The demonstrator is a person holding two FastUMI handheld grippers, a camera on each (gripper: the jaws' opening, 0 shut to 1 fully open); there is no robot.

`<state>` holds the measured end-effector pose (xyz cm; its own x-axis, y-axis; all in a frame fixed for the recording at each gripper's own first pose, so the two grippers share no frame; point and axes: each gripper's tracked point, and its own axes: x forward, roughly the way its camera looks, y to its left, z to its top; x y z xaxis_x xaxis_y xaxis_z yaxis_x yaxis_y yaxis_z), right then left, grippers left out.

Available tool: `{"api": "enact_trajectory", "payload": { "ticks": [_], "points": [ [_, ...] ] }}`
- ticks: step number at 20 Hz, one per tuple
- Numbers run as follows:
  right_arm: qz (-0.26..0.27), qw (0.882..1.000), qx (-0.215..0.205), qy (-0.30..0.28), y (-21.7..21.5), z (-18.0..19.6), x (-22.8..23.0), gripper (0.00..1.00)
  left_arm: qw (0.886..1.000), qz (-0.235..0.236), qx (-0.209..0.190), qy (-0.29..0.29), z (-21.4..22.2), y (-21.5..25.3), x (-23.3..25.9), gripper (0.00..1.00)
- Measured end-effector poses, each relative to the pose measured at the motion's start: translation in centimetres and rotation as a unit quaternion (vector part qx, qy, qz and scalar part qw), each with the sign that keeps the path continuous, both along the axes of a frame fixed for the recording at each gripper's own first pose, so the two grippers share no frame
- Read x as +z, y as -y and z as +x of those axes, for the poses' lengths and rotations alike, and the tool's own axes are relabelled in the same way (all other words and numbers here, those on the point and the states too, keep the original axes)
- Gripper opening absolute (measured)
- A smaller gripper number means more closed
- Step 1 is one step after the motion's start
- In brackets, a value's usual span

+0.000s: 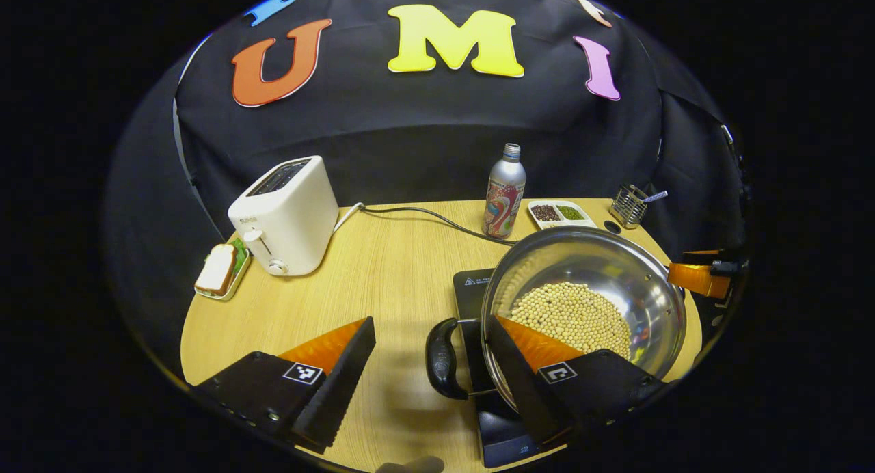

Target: First push the handle of the pot to place it horizontally, then grasp the pot with both hands and set it on the induction cooktop.

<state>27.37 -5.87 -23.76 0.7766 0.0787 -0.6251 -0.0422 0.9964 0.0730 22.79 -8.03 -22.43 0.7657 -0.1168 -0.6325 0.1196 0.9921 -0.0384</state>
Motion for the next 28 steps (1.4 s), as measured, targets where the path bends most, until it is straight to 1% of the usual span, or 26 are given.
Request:
{"api": "enact_trajectory", "payload": {
  "ticks": [2,3,4,6,7,8,9,10,11,12,14,15,17,20,21,22,23,26,28],
  "points": [
    [0.007,1.0,0.006,0.005,-0.6,-0.3,0.2,0.8,1.0,-0.004,-0.003,0.008,-0.2,0.3,0.4,0.98],
    [0.006,1.0,0.009,0.006,-0.6,-0.3,0.2,0.78,1.0,-0.001,-0.001,0.01,-0.4,0.3,0.6,0.98],
    [0.001,1.0,0.011,0.008,-0.7,-0.2,0.2,0.79,1.0,0.002,0.0,0.012,-0.5,0.2,0.6,0.98],
    [0.0,1.0,0.013,0.012,-1.0,-0.3,0.4,0.77,1.0,0.004,0.004,0.021,-0.7,0.1,1.1,0.98],
    [0.008,1.0,0.015,0.021,-1.4,-0.7,1.0,0.77,1.0,0.0,0.005,0.029,-0.9,0.1,1.5,0.98],
    [0.006,1.0,0.01,0.029,-1.5,-0.9,1.6,0.8,0.999,-0.006,0.003,0.04,-1.0,0.2,2.0,1.0],
    [-0.005,0.999,0.005,0.036,-1.1,-1.3,1.9,0.78,0.999,-0.009,0.002,0.047,-1.2,0.1,2.4,0.98],
    [-0.015,0.999,0.003,0.044,-1.2,-1.7,2.5,0.8,0.999,-0.009,0.003,0.05,-1.8,-0.3,2.9,0.98],
    [-0.026,0.998,-0.001,0.049,-1.3,-2.3,3.1,0.78,0.998,-0.007,0.001,0.056,-2.4,-0.7,3.6,0.98],
    [-0.032,0.998,0.0,0.058,-1.6,-2.9,3.9,0.8,0.998,-0.005,0.001,0.064,-2.9,-1.2,4.4,0.98],
    [-0.05,0.996,0.001,0.08,-2.2,-4.4,6.0,0.8,0.996,-0.003,0.003,0.094,-4.2,-2.7,7.0,0.98],
    [-0.058,0.994,0.0,0.095,-2.4,-5.2,7.2,0.78,0.994,-0.004,0.006,0.107,-5.1,-3.4,8.3,0.98],
    [-0.079,0.989,0.0,0.128,-2.8,-7.2,10.0,0.78,0.99,-0.005,0.011,0.138,-6.7,-5.1,11.0,0.98],
    [-0.108,0.976,0.0,0.188,-4.2,-10.8,14.8,0.79,0.984,-0.003,0.016,0.18,-9.8,-7.7,15.0,0.98],
    [-0.112,0.972,-0.006,0.207,-4.4,-12.1,16.3,0.84,0.981,0.0,0.02,0.193,-11.0,-8.7,16.1,0.98],
    [-0.109,0.969,-0.01,0.223,-4.8,-13.2,17.5,0.9,0.979,0.004,0.025,0.203,-12.1,-9.7,17.1,0.98],
    [-0.104,0.966,-0.014,0.236,-5.1,-14.8,19.0,1.0,0.976,0.003,0.027,0.215,-13.4,-10.4,18.2,0.97],
    [-0.076,0.96,-0.03,0.269,-5.9,-18.2,22.8,1.0,0.969,-0.011,0.033,0.246,-16.7,-11.7,21.3,0.97],
    [-0.061,0.953,-0.043,0.295,-5.7,-20.5,25.5,1.0,0.963,-0.015,0.035,0.268,-18.7,-12.4,23.5,0.97]
  ]
}}
